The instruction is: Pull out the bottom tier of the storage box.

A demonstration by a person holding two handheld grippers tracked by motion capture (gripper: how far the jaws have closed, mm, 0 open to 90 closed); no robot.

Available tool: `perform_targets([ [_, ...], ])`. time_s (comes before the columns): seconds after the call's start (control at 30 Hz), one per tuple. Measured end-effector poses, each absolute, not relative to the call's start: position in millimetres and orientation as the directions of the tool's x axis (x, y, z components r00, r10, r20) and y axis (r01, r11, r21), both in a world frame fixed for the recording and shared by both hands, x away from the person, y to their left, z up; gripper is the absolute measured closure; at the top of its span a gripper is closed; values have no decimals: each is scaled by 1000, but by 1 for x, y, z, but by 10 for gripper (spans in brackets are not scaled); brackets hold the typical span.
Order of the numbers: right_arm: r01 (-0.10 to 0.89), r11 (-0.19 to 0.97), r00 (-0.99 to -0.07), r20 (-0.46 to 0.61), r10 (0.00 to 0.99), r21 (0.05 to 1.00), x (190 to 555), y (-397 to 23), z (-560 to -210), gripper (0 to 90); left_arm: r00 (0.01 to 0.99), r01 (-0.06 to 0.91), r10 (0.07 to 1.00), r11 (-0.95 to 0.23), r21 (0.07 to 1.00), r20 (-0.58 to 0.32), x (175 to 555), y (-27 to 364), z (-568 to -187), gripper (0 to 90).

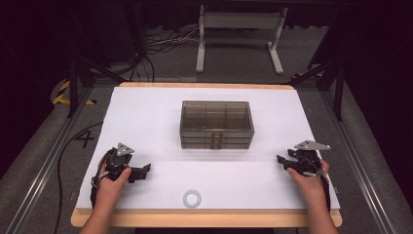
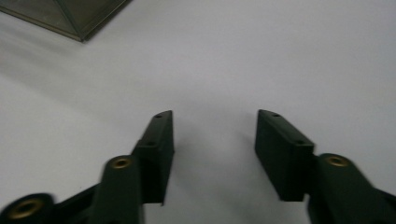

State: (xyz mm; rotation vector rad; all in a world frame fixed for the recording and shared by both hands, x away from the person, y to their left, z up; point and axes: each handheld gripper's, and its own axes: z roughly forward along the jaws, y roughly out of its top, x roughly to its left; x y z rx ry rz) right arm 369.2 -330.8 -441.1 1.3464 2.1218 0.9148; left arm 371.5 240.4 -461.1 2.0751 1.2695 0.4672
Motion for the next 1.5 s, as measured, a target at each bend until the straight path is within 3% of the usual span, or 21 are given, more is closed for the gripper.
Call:
perform_targets([
  [0.13, 594, 339, -438, -60, 897, 729, 365, -328, -437, 640, 486, 632, 874, -330, 701, -26, 367, 239, -457, 191],
  [0.2, 579, 351, -448, -72, 891, 736, 361, -328, -433, 655, 507, 617, 861, -341, 709, -27, 362, 237, -454, 150],
  [0.83, 539, 369, -521, -45, 852, 758, 348, -313, -415, 679, 596, 555, 803, -404, 728, -9, 339, 217, -442, 159],
  [1.5, 445, 465, -685, -43, 727, 765, 344, -254, -406, 663, 605, 552, 796, -404, 729, -16, 337, 215, -439, 159],
])
